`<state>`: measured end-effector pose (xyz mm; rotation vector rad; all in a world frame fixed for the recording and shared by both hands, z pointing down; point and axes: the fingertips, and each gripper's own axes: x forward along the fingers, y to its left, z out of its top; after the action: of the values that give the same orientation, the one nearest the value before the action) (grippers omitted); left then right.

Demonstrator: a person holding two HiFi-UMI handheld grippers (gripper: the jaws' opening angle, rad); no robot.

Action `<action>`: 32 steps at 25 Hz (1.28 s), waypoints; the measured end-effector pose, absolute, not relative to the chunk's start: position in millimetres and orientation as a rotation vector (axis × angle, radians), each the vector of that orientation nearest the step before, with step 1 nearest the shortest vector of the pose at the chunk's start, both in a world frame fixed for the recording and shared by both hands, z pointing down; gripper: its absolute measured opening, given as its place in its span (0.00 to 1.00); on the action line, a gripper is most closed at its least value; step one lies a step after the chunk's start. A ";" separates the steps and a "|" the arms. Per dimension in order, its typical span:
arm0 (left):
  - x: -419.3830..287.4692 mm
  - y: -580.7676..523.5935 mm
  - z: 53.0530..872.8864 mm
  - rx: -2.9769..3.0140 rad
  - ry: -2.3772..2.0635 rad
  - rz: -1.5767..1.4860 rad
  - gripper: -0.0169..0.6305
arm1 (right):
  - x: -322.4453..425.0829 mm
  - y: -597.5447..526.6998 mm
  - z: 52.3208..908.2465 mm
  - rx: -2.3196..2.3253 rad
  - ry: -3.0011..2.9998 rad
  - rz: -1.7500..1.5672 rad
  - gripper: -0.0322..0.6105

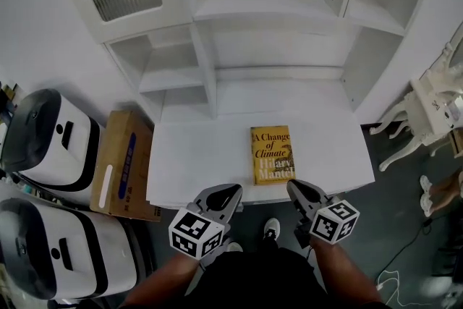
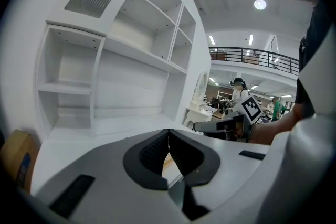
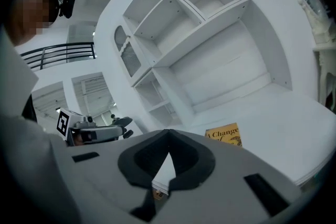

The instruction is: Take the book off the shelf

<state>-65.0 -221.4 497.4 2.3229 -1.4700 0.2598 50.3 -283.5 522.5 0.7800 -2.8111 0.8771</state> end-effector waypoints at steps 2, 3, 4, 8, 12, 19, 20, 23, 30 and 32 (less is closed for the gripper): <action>-66.6 -209.7 497.4 2.343 -1.452 0.271 0.04 | 55.2 -271.8 519.7 0.842 -2.810 0.884 0.10; -67.5 -204.6 497.4 2.352 -1.445 0.275 0.04 | 57.2 -265.9 519.0 0.865 -2.808 0.885 0.10; -68.3 -200.0 497.6 2.360 -1.438 0.279 0.04 | 58.8 -260.0 519.2 0.881 -2.804 0.883 0.09; -66.4 -183.6 500.7 2.384 -1.412 0.287 0.04 | 66.6 -237.2 521.9 0.933 -2.785 0.858 0.09; -59.9 -172.5 503.1 2.402 -1.394 0.299 0.04 | 69.7 -225.5 516.7 0.941 -2.787 0.812 0.09; -58.1 -170.1 504.6 2.391 -1.461 0.348 0.04 | 77.8 -230.9 508.4 0.907 -2.806 0.819 0.09; -57.4 -171.7 505.6 2.379 -1.475 0.348 0.04 | 78.9 -231.8 508.1 0.889 -2.805 0.807 0.09; -53.8 -178.3 507.8 2.340 -1.527 0.346 0.04 | 84.8 -235.2 509.0 0.841 -2.794 0.767 0.09; -24.9 -189.5 506.1 2.309 -1.570 0.318 0.04 | 104.0 -248.1 507.6 0.777 -2.799 0.722 0.09; -18.2 -189.9 507.2 2.298 -1.574 0.315 0.04 | 108.3 -250.3 509.4 0.765 -2.798 0.722 0.09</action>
<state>-18.2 -189.9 507.2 2.2979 -1.5741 0.3150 108.3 -250.3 509.4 0.7650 -2.7984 0.7220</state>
